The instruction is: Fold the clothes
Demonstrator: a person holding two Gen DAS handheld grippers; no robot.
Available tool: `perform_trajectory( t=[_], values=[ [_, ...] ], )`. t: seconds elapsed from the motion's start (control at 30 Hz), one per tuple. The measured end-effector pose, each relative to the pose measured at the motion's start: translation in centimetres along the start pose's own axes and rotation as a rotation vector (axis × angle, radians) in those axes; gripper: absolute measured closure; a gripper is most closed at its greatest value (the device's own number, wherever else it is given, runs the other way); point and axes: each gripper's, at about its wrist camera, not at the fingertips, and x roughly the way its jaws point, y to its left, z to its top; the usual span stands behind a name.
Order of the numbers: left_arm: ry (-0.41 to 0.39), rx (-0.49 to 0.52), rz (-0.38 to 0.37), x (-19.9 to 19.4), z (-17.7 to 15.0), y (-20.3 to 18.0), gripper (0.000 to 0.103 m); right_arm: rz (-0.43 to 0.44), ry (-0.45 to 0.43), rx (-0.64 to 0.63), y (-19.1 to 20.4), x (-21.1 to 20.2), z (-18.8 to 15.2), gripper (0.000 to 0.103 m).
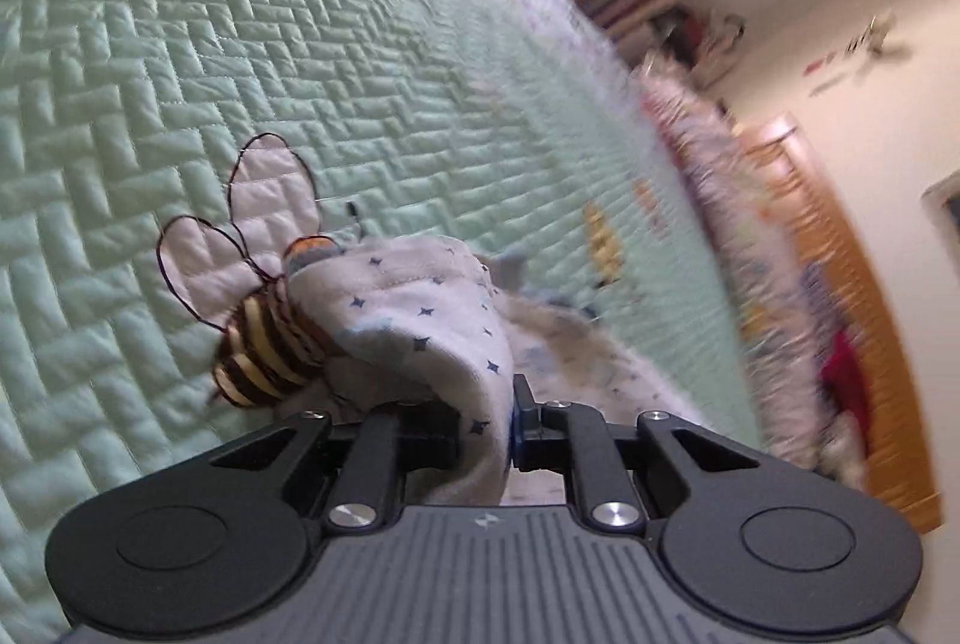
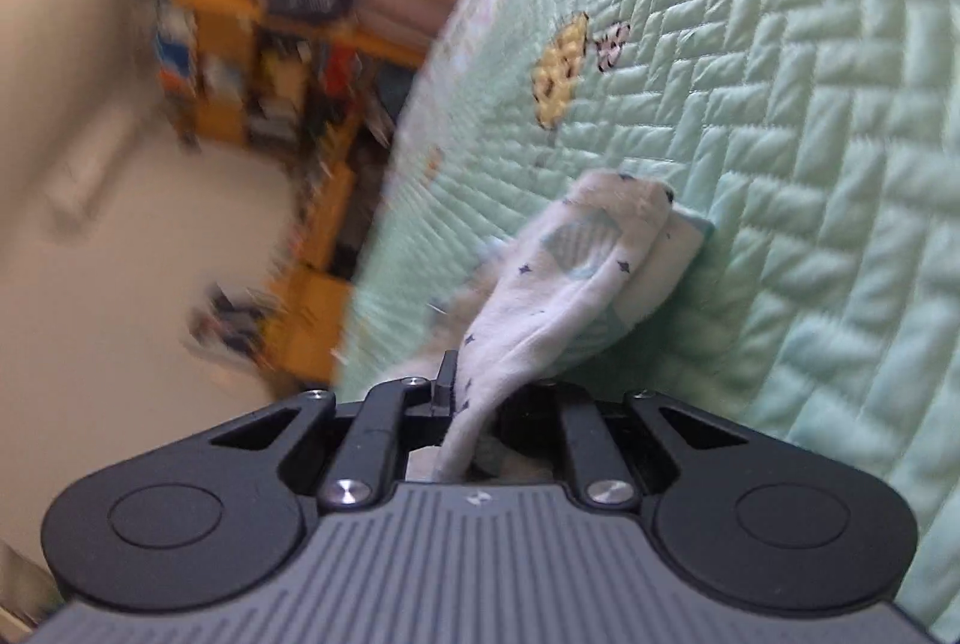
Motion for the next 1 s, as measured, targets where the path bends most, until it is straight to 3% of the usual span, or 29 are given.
perform_trajectory(
  t=[0.23,0.37,0.5,0.63,0.93,1.0],
  values=[
    [0.007,-0.026,-0.148,-2.4,-2.3,-3.6,0.087,0.193,-0.113,0.082,2.9,-6.0,-4.8,0.091],
    [0.084,0.03,-0.263,-3.6,-5.5,-8.7,0.087,0.292,-0.175,0.1,5.1,-10.8,-8.1,0.091],
    [0.225,0.128,-0.397,-3.1,-10.3,-16.0,0.087,0.325,-0.285,0.053,8.4,-21.4,-12.8,0.091],
    [0.397,0.186,-0.541,-0.3,-17.1,-24.4,0.087,0.335,-0.458,0.015,11.0,-34.5,-18.6,0.091],
    [0.744,0.327,-0.792,7.4,-37.3,-47.5,0.087,0.148,-1.019,-0.093,16.4,-65.3,-34.4,0.091],
    [0.802,0.376,-0.811,8.5,-42.5,-51.9,0.086,0.104,-1.147,-0.1,16.6,-70.1,-38.5,0.09]
  ],
)
